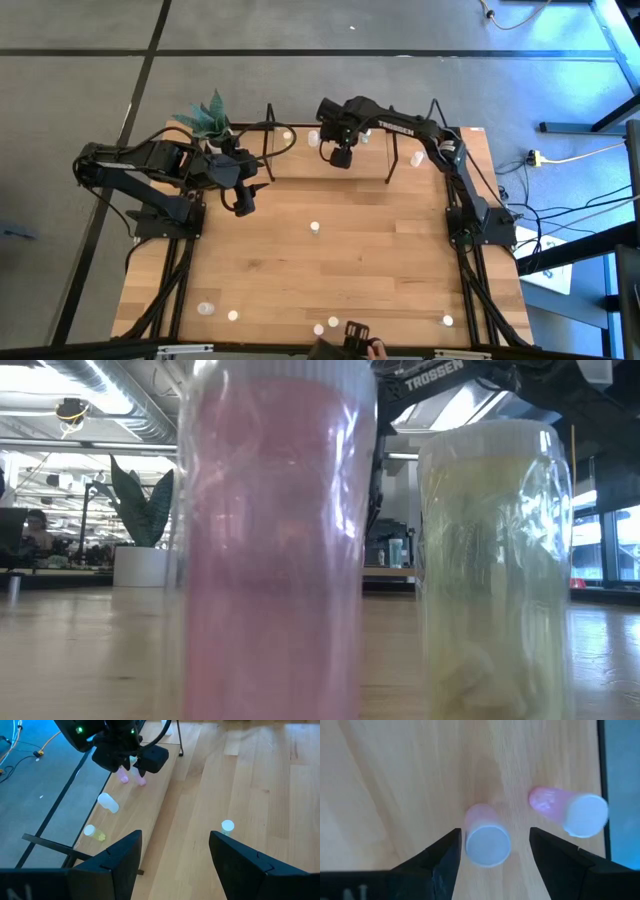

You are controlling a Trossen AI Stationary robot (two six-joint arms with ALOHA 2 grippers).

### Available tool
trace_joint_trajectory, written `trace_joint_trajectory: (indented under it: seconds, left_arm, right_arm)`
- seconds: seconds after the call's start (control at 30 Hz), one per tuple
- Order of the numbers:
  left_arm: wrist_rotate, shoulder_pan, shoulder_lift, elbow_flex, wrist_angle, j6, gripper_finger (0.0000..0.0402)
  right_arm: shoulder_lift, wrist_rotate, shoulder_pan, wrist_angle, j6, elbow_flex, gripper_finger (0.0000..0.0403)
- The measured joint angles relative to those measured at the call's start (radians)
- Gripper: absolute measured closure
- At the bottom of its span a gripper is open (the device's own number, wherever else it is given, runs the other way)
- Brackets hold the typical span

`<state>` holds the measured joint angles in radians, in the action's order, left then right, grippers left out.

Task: Pick and place medicine bottles onto shelf by color
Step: Put the top blue pill bottle on the shelf aligned with other blue pill bottle

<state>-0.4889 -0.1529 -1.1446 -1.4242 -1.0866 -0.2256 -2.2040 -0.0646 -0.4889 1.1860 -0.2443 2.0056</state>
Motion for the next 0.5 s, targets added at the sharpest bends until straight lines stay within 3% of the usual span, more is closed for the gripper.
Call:
trace_joint_trajectory:
  seconds: [0.5]
  left_arm:
    - [0.000,0.000,0.000,0.000,0.000,0.000,0.0176]
  right_arm:
    - [0.137,-0.013,0.001,0.062,0.066,0.000,0.0166]
